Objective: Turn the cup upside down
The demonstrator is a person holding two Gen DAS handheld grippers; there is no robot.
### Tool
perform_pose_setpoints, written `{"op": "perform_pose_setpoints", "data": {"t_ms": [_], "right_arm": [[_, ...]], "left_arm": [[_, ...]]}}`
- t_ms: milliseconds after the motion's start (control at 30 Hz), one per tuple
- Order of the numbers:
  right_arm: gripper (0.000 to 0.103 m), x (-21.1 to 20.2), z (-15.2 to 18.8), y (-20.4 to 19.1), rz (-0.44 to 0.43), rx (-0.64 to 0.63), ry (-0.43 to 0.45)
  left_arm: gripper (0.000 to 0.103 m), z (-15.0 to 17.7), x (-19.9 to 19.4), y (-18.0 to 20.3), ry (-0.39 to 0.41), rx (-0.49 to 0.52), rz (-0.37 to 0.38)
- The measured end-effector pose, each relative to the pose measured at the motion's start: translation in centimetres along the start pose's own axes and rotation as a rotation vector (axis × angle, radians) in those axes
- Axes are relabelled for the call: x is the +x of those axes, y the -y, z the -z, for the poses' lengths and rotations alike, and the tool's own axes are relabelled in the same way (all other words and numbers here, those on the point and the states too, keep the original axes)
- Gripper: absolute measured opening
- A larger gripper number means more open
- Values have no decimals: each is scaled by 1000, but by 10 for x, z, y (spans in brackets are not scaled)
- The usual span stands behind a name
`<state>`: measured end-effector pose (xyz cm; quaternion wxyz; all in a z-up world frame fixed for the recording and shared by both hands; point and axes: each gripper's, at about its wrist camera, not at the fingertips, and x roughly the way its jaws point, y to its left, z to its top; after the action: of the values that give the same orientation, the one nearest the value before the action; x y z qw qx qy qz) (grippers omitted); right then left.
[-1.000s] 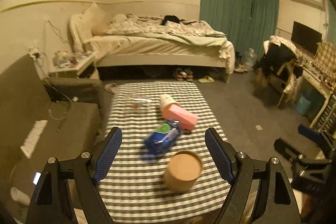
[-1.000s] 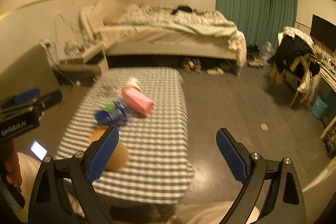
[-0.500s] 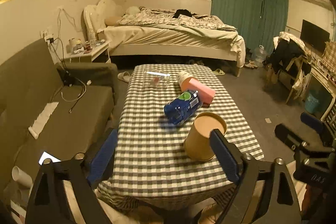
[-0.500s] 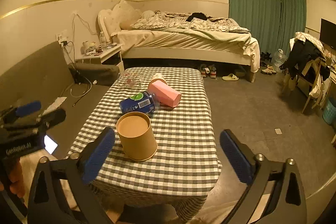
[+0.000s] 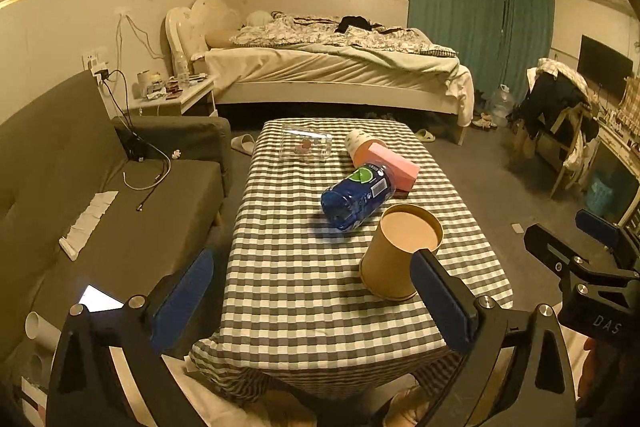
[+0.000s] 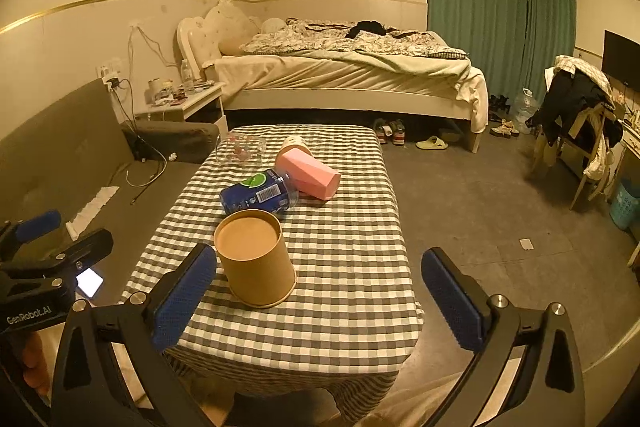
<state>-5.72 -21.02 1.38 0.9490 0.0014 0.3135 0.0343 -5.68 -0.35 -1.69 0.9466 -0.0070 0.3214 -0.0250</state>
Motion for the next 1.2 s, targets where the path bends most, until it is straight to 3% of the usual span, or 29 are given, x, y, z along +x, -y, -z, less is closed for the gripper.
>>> {"op": "perform_pose_setpoints", "data": {"t_ms": [1200], "right_arm": [[103, 8, 5, 3, 11, 1, -35]], "left_arm": [[102, -1, 5, -13, 1, -30, -39]]}}
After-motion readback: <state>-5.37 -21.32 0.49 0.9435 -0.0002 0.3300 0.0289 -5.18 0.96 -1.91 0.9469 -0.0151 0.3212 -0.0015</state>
